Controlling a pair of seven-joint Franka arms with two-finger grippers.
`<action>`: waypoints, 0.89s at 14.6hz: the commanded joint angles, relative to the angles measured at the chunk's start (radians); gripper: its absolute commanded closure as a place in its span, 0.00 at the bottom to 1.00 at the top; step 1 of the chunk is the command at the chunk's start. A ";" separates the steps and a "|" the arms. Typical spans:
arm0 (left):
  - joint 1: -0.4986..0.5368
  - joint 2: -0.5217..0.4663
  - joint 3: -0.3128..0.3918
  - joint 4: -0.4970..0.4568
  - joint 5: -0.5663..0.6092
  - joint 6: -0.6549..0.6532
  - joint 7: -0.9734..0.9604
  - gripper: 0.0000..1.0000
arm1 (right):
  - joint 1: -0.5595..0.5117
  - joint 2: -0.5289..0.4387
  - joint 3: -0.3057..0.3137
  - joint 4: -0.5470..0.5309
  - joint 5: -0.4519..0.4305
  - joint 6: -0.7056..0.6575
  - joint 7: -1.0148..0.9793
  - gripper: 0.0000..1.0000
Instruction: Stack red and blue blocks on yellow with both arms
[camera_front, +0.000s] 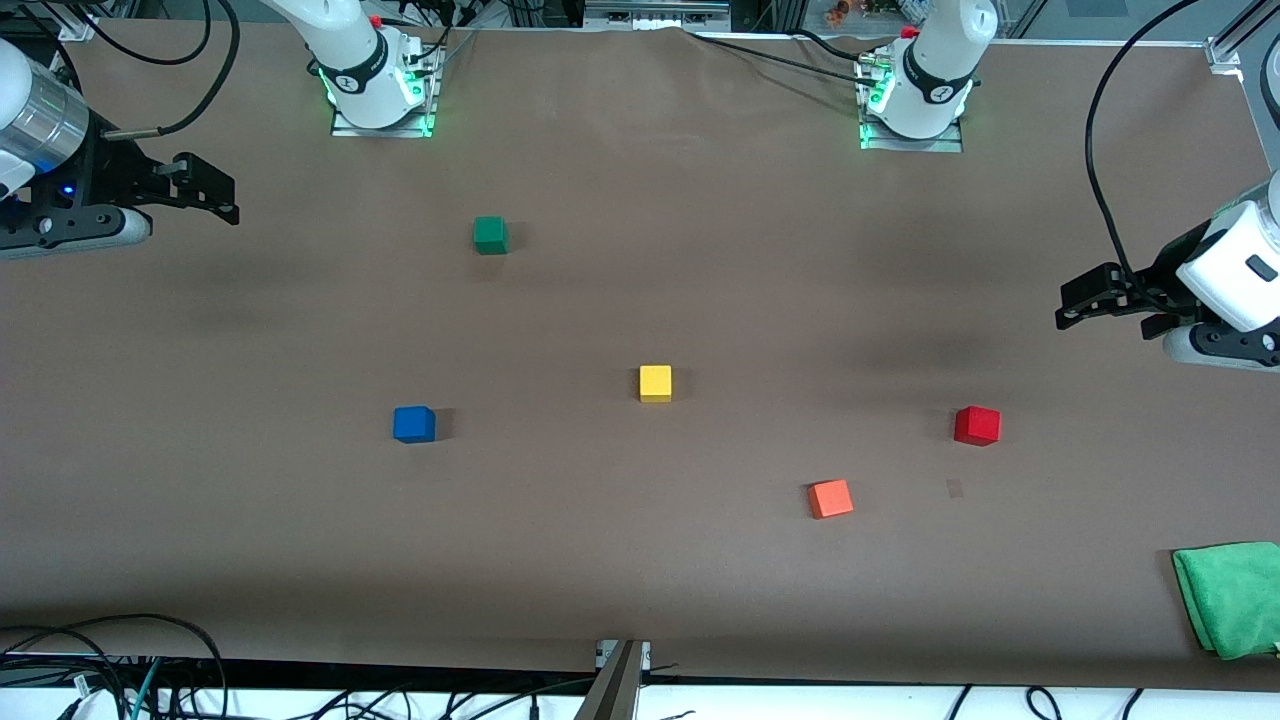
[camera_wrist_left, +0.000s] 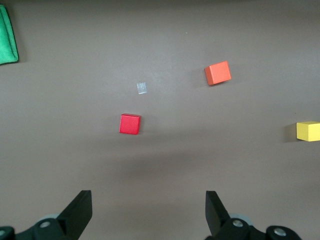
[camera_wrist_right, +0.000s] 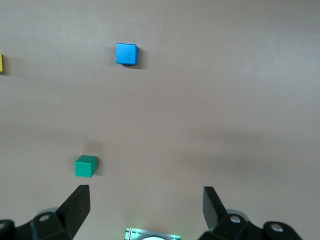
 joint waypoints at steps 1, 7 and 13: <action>-0.002 -0.006 -0.004 0.007 -0.013 0.000 -0.039 0.00 | -0.001 -0.014 -0.001 0.002 -0.004 -0.019 0.007 0.00; 0.000 -0.006 -0.003 0.007 -0.013 -0.004 -0.058 0.00 | -0.002 -0.009 -0.001 0.015 -0.003 -0.021 0.004 0.00; 0.000 -0.006 -0.003 0.007 -0.013 -0.004 -0.058 0.00 | -0.004 -0.011 -0.004 0.013 -0.003 -0.038 0.007 0.00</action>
